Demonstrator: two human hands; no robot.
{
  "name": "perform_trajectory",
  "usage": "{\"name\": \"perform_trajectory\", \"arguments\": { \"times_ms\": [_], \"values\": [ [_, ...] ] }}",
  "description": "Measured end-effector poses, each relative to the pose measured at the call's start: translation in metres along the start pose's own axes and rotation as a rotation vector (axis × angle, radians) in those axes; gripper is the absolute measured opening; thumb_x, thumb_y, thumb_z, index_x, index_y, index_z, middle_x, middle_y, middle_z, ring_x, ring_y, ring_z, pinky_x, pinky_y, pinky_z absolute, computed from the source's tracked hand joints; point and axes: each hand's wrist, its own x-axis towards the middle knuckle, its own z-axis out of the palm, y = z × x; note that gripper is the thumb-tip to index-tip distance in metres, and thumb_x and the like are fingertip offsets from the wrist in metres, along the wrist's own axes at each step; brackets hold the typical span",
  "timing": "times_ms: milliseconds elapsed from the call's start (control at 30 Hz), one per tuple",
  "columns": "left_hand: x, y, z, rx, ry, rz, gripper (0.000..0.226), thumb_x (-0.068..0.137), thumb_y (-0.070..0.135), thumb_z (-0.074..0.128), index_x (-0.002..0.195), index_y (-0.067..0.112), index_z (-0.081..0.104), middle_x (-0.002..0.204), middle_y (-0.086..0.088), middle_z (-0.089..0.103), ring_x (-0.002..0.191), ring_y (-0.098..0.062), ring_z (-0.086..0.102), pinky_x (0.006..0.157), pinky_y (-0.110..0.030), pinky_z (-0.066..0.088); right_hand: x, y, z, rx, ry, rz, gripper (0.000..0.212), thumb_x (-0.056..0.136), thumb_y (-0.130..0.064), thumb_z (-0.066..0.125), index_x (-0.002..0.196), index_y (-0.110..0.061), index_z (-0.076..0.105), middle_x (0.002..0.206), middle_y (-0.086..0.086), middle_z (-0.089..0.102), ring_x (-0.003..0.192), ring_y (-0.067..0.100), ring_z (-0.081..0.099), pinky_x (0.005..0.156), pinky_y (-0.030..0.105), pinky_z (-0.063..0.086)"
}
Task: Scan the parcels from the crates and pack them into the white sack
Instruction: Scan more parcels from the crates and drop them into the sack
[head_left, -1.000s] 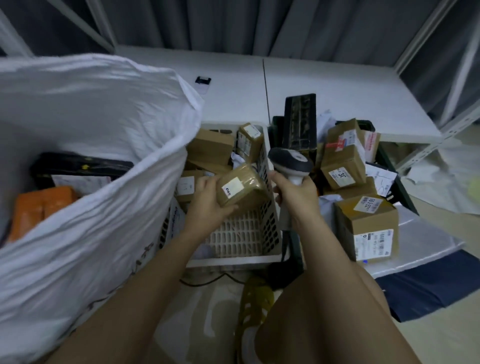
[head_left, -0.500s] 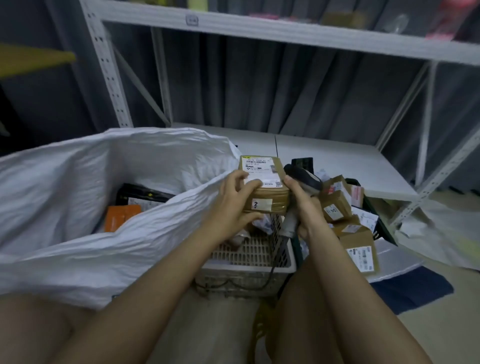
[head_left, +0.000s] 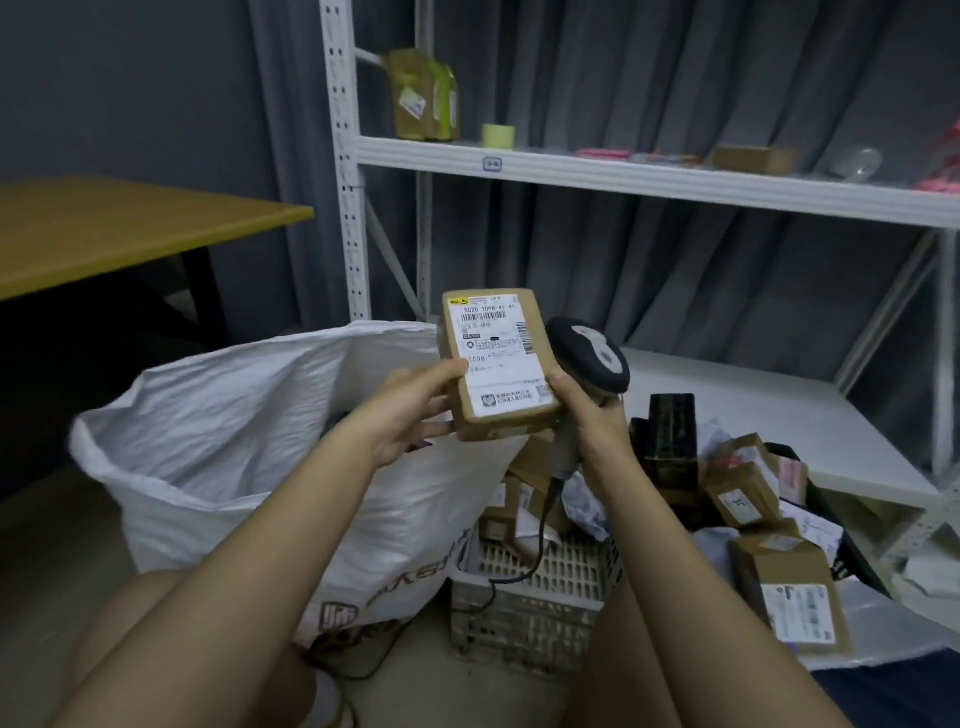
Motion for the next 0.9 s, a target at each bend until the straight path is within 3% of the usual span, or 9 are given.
{"name": "perform_trajectory", "arguments": {
  "times_ms": [100,267,367,500,700,900],
  "values": [
    [0.003,0.005,-0.018,-0.003,0.121,0.085,0.028,0.089,0.013,0.062,0.117,0.010,0.060,0.109,-0.005,0.071,0.098,-0.015,0.067,0.074,-0.030,0.055,0.004,-0.003,0.017,-0.133,0.022,0.048,0.053,0.079,-0.029,0.080,0.126,-0.016,0.058,0.111,0.000,0.070,0.093,0.016,0.071,0.074,0.033,0.057],
    [0.017,0.012,-0.047,0.076,0.310,0.210,0.063,0.077,0.009,0.073,0.134,0.015,0.045,0.123,0.001,0.062,0.109,-0.014,0.061,0.091,-0.034,0.050,-0.007,-0.015,0.039,-0.069,-0.100,0.071,0.033,0.085,-0.012,0.071,0.116,-0.007,0.060,0.096,0.009,0.071,0.064,0.017,0.068,0.061,0.029,0.052],
    [0.020,0.014,-0.057,0.095,0.338,0.227,0.068,0.081,0.006,0.071,0.139,0.016,0.038,0.122,0.003,0.059,0.110,-0.013,0.058,0.097,-0.036,0.048,-0.017,-0.024,0.051,-0.127,-0.261,0.018,0.022,0.087,-0.013,0.070,0.107,-0.008,0.062,0.082,0.011,0.071,0.061,0.019,0.066,0.057,0.025,0.053],
    [0.026,0.016,-0.071,0.116,0.326,0.204,0.067,0.082,0.006,0.070,0.141,0.017,0.038,0.119,0.005,0.060,0.107,-0.012,0.058,0.091,-0.029,0.046,-0.022,-0.024,0.063,-0.199,-0.348,-0.023,0.012,0.086,-0.014,0.070,0.084,-0.007,0.061,0.058,0.005,0.057,0.054,0.018,0.053,0.054,0.028,0.045],
    [0.033,0.013,-0.087,0.157,0.336,0.186,0.069,0.081,0.008,0.071,0.141,0.016,0.039,0.128,0.002,0.058,0.116,-0.017,0.058,0.098,-0.036,0.048,-0.026,-0.015,0.063,-0.309,-0.341,-0.116,0.024,0.080,-0.018,0.078,0.067,-0.010,0.060,0.052,0.003,0.053,0.048,0.013,0.048,0.050,0.023,0.043],
    [0.037,0.009,-0.091,0.148,0.326,0.178,0.067,0.080,0.007,0.072,0.140,0.015,0.042,0.129,0.000,0.060,0.113,-0.017,0.060,0.097,-0.039,0.050,-0.024,-0.012,0.063,-0.330,-0.328,-0.123,0.026,0.081,-0.020,0.077,0.065,-0.009,0.058,0.053,0.010,0.051,0.051,0.020,0.048,0.054,0.031,0.042]
  ]
}}
